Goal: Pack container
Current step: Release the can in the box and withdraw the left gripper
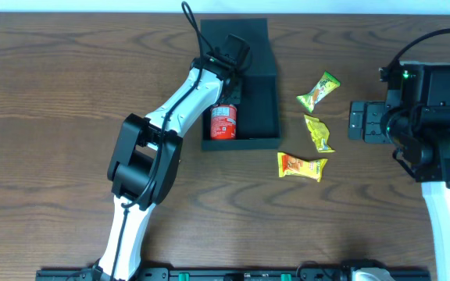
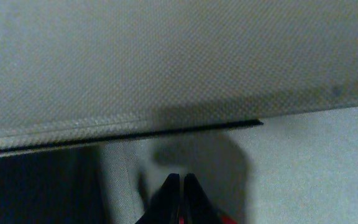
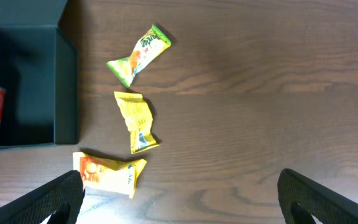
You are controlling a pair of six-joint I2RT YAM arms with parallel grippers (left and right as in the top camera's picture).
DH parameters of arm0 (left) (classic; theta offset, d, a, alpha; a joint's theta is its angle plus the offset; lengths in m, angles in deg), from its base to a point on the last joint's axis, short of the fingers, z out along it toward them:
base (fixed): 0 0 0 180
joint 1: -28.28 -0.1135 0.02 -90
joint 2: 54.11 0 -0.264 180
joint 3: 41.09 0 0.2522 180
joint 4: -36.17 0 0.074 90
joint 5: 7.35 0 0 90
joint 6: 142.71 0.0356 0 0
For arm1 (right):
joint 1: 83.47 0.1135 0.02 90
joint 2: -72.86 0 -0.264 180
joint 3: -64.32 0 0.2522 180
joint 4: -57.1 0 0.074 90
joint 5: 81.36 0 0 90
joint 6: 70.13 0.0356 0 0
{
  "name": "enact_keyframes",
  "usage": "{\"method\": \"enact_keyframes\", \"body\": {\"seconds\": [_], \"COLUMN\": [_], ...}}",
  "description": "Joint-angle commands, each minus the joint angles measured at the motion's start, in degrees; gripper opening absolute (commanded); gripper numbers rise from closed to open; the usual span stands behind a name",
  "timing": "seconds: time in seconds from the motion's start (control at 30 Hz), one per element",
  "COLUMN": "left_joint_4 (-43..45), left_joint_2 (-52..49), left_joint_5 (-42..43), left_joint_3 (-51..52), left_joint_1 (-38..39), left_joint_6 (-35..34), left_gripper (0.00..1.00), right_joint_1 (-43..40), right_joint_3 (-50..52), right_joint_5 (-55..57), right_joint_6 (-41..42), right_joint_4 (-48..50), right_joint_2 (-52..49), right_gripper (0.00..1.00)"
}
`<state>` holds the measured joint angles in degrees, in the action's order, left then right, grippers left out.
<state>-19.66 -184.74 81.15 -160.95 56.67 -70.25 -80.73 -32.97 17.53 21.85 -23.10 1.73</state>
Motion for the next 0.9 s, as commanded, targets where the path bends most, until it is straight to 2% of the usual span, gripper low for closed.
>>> {"method": "enact_keyframes", "body": {"seconds": [0.0, 0.33, 0.57, 0.7, 0.8, 0.87], "left_joint_4": [-2.01, -6.40, -10.54, -17.88, -27.56, -33.64], "left_joint_2": [0.22, 0.28, 0.28, 0.28, 0.28, 0.28], "left_joint_5": [1.75, 1.27, 0.85, -3.17, -10.40, -11.43], "left_joint_3": [-1.05, -1.86, -10.73, -17.77, -22.99, -25.18], "left_joint_1": [0.15, 0.15, 0.15, 0.15, -0.09, -0.66], "left_joint_6": [0.83, 0.85, 1.40, 2.34, 2.34, 2.27], "left_gripper": [0.06, 0.06, 0.06, 0.06, 0.06, 0.06], "right_joint_1": [-0.20, -0.20, -0.20, -0.20, -0.20, -0.20], "right_joint_3": [-0.68, -0.68, -0.68, -0.68, -0.68, -0.68], "right_joint_5": [0.81, 1.66, 1.62, 1.62, 1.62, 1.62], "right_joint_6": [0.59, 0.59, 0.57, 0.57, 0.55, 0.55], "right_joint_4": [-0.15, -0.17, -0.24, -0.59, -1.18, -1.53], "right_joint_2": [0.11, 0.11, -0.35, -1.25, -2.14, -2.73], "right_gripper": [0.99, 0.99, 0.99, 0.99, 0.99, 0.99]}}
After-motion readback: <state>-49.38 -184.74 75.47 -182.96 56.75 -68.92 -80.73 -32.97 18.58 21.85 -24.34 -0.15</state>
